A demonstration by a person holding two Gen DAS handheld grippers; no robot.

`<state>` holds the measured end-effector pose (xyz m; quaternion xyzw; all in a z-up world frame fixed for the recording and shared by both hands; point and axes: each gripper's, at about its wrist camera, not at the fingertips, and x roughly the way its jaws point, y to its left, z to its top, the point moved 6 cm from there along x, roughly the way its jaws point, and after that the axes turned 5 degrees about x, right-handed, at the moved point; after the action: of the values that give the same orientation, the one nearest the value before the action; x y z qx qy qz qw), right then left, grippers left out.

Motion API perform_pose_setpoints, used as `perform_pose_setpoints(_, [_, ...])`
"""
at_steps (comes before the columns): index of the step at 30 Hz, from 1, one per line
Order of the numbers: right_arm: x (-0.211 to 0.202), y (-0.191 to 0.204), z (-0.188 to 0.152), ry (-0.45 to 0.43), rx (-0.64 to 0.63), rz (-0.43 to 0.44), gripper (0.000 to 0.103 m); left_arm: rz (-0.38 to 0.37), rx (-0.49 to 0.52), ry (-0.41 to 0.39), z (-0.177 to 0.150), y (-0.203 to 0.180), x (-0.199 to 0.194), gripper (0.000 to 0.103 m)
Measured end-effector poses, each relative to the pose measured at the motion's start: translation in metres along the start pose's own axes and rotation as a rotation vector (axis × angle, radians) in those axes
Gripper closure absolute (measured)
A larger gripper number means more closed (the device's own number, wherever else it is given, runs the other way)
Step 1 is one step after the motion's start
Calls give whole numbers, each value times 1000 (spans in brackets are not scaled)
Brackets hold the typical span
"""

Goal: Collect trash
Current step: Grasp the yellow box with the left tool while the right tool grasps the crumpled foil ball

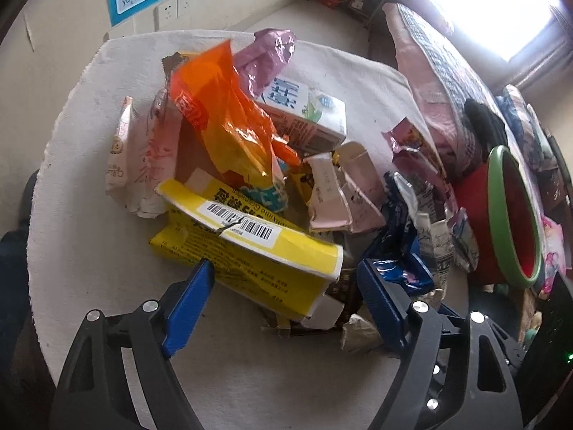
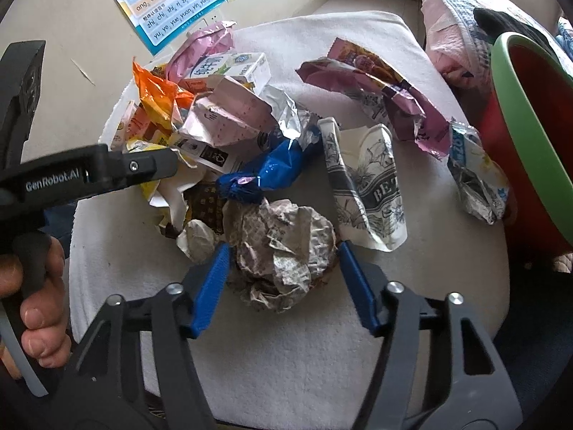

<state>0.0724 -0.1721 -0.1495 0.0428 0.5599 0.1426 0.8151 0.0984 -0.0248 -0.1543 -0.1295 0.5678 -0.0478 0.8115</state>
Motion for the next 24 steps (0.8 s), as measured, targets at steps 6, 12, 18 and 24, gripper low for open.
perform_pose_setpoints(6, [0, 2, -1, -1, -6, 6, 50, 66, 58, 3, -4, 2, 0, 41])
perform_pose_setpoints(12, [-3, 6, -1, -10, -22, 11, 63, 116, 94, -17, -6, 4, -8, 70])
perform_pose_setpoints(18, [-9, 4, -3, -13, -10, 31, 70, 105, 65, -11, -18, 17, -20, 98])
perform_pose_setpoints(24, [-28, 11, -4, -34, -24, 45, 71, 82, 48, -57, -17, 20, -44, 101])
